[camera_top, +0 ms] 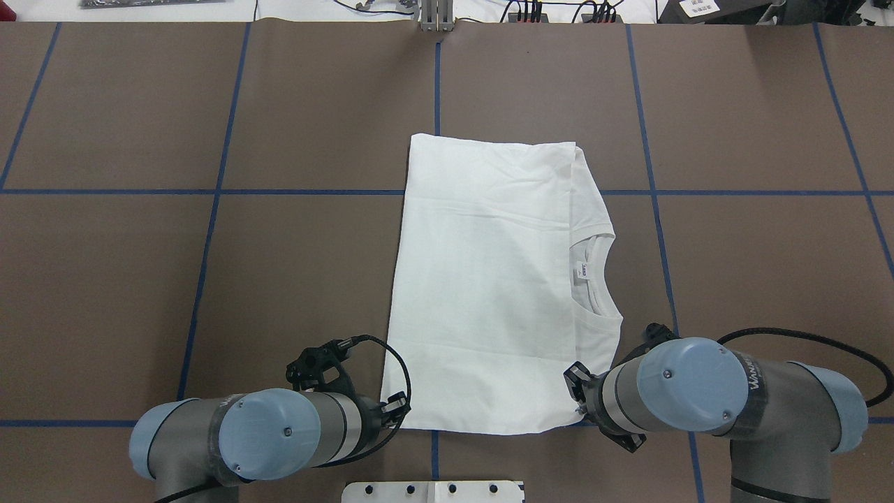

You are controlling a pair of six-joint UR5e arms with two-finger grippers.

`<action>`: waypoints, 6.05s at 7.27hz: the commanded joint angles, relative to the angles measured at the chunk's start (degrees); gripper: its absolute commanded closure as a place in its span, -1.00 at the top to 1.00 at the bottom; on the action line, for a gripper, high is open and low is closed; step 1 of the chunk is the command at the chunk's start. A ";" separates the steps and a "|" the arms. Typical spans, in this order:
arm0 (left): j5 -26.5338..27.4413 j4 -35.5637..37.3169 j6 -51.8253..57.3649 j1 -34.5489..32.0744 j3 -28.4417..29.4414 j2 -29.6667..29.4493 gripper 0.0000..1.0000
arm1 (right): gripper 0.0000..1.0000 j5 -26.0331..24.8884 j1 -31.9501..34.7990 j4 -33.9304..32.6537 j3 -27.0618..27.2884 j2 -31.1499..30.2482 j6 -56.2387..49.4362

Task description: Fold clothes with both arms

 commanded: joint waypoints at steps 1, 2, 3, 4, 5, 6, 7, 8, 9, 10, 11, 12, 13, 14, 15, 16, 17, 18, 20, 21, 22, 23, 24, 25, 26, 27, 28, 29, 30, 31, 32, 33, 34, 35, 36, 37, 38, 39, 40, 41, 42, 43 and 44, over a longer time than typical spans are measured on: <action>-0.11 0.00 -4.12 0.17 -6.40 -0.68 -1.00 | -1.00 0.11 0.32 0.00 1.55 -0.42 -0.09; -0.11 0.00 -6.15 0.00 -10.27 -0.60 -1.00 | -1.00 0.28 0.67 -0.44 3.39 -0.78 -0.09; -0.20 0.26 -6.52 -0.26 -13.09 -0.60 -1.00 | -1.00 1.15 1.54 -2.62 6.54 -1.04 -0.09; -0.20 3.40 -6.52 -0.96 -14.95 -1.03 -1.00 | -1.00 3.34 4.59 -4.47 8.92 -0.78 -0.09; -0.20 6.56 -5.65 -3.06 -15.23 -2.34 -1.00 | -1.00 6.06 8.63 -4.48 8.94 -0.34 -0.61; -0.20 6.94 -3.56 -6.56 -14.62 -2.61 -1.00 | -1.00 6.87 11.80 -4.48 8.68 0.44 -1.92; -0.28 6.95 1.34 -10.25 -14.27 -2.88 -1.00 | -1.00 7.05 15.14 -5.27 6.94 3.67 -5.15; -0.63 6.34 6.17 -14.55 -12.00 -3.84 -1.00 | -1.00 7.57 19.09 -8.93 3.09 9.45 -7.88; -0.55 5.46 9.27 -17.64 -6.41 -6.98 -1.00 | -1.00 8.54 22.52 -13.40 -4.08 17.16 -12.87; -0.64 2.41 11.38 -19.75 -0.96 -9.10 -1.00 | -1.00 8.46 24.82 -13.71 -9.55 19.76 -18.05; -0.64 -2.41 12.45 -21.17 4.40 -9.82 -1.00 | -1.00 8.46 26.15 -13.54 -13.60 21.44 -21.67; -0.55 -3.42 13.77 -22.05 10.11 -12.70 -1.00 | -1.00 8.46 27.12 -13.45 -18.69 25.37 -22.41; -0.55 -3.77 15.52 -23.71 14.87 -15.25 -1.00 | -1.00 8.54 28.08 -13.45 -25.18 28.72 -25.28; -0.55 -7.95 16.41 -24.69 19.00 -15.53 -1.00 | -1.00 8.63 29.57 -11.80 -32.12 32.23 -27.23; -0.46 -13.56 16.42 -25.31 24.44 -16.67 -1.00 | -1.00 9.33 30.80 -5.43 -37.76 33.14 -27.51; -0.37 -15.01 16.68 -25.83 27.02 -17.29 -1.00 | -1.00 10.29 31.43 -2.23 -40.69 33.15 -28.99; -0.11 -15.55 17.20 -25.84 28.09 -17.64 -1.00 | -1.00 10.30 31.69 -2.02 -42.54 33.32 -30.14; -0.11 -19.30 18.08 -27.23 30.97 -18.17 -0.33 | 0.71 10.30 33.00 -0.37 -45.26 33.58 -31.63; -0.81 -20.56 20.28 -32.76 34.15 -18.17 0.43 | 1.00 14.24 38.88 1.58 -48.78 33.76 -43.18; -2.47 -20.74 20.37 -33.39 33.99 -18.00 0.43 | 1.00 14.35 39.34 1.67 -48.89 33.68 -43.94; -6.83 -22.48 21.76 -34.44 33.55 -16.17 0.43 | 1.00 14.43 40.13 1.76 -48.72 33.41 -46.03; -10.97 -23.02 29.35 -34.98 28.24 -10.84 0.43 | 1.00 15.22 41.09 3.67 -47.32 30.71 -51.19; -11.88 -22.85 38.38 -35.76 22.44 -5.31 0.43 | 1.00 18.18 43.36 5.52 -42.52 24.60 -56.03; -15.02 -22.50 43.09 -37.60 17.95 -0.64 0.42 | 1.00 23.43 46.43 6.41 -34.12 15.05 -65.73; -21.75 -22.59 49.40 -41.88 14.25 4.80 0.43 | 1.00 28.27 50.90 6.24 -30.73 9.56 -74.44; -26.95 -22.50 59.12 -46.36 9.16 12.77 0.43 | 1.00 29.28 54.51 6.06 -28.17 3.85 -84.54; -31.18 -22.50 69.48 -52.06 6.94 18.85 0.45 | 1.00 29.46 59.25 5.63 -28.06 -0.21 -98.30; -35.23 -22.59 79.42 -57.34 6.74 23.79 0.47 | 1.00 29.55 63.12 5.54 -27.97 -3.99 -108.97; -37.44 -22.33 88.48 -62.61 7.00 28.01 0.66 | 1.00 29.64 66.29 5.54 -27.88 -7.08 -115.34; -39.99 -22.15 97.88 -69.54 8.13 32.58 0.97 | 1.00 29.64 67.02 4.40 -28.67 -8.06 -120.27; -43.23 -20.32 99.98 -74.13 8.58 36.02 0.98 | 1.00 29.20 68.42 -0.31 -28.50 -7.46 -123.54; -45.87 -17.60 100.70 -75.92 7.28 37.19 0.98 | 1.00 28.94 68.70 -1.74 -28.59 -7.81 -127.58; -45.47 -16.71 100.96 -76.98 7.88 36.76 0.98 | 1.00 28.85 68.70 -1.76 -28.59 -8.42 -128.14; -45.90 -15.48 103.23 -78.65 7.45 36.76 0.98 | 1.00 29.20 68.79 -1.76 -27.63 -8.60 -128.15; -45.38 -14.60 109.26 -79.88 7.18 36.67 0.98 | 1.00 28.85 68.70 -1.76 -28.06 -8.78 -128.15; -44.76 -14.33 111.40 -79.98 7.96 36.67 0.98 | 1.00 28.67 68.79 -1.76 -27.80 -8.86 -128.15; -41.02 -9.80 111.51 -80.24 7.80 36.58 0.98 | 1.00 28.67 69.31 -1.59 -26.40 -10.00 -128.15; -38.11 -6.54 112.73 -80.42 8.14 35.28 0.98 | 1.00 28.50 69.40 -1.67 -26.82 -10.53 -128.06; -38.08 -2.06 112.92 -81.90 6.84 34.92 0.99 | 1.00 27.97 69.40 -1.58 -26.48 -11.58 -128.06; -38.25 -0.19 112.92 -84.09 6.05 33.87 0.99 | 1.00 27.88 69.23 -1.50 -27.09 -11.07 -127.54; -38.95 0.70 112.83 -84.29 3.51 34.90 0.99 | 1.00 28.06 69.14 -1.41 -27.35 -10.63 -127.27; -40.87 7.23 111.87 -84.11 -0.17 34.74 0.99 | 1.00 28.49 69.14 -1.15 -27.44 -10.71 -127.18; -40.80 9.38 111.78 -84.20 -0.38 34.39 0.99 | 1.00 28.32 69.14 -0.97 -27.44 -10.80 -127.09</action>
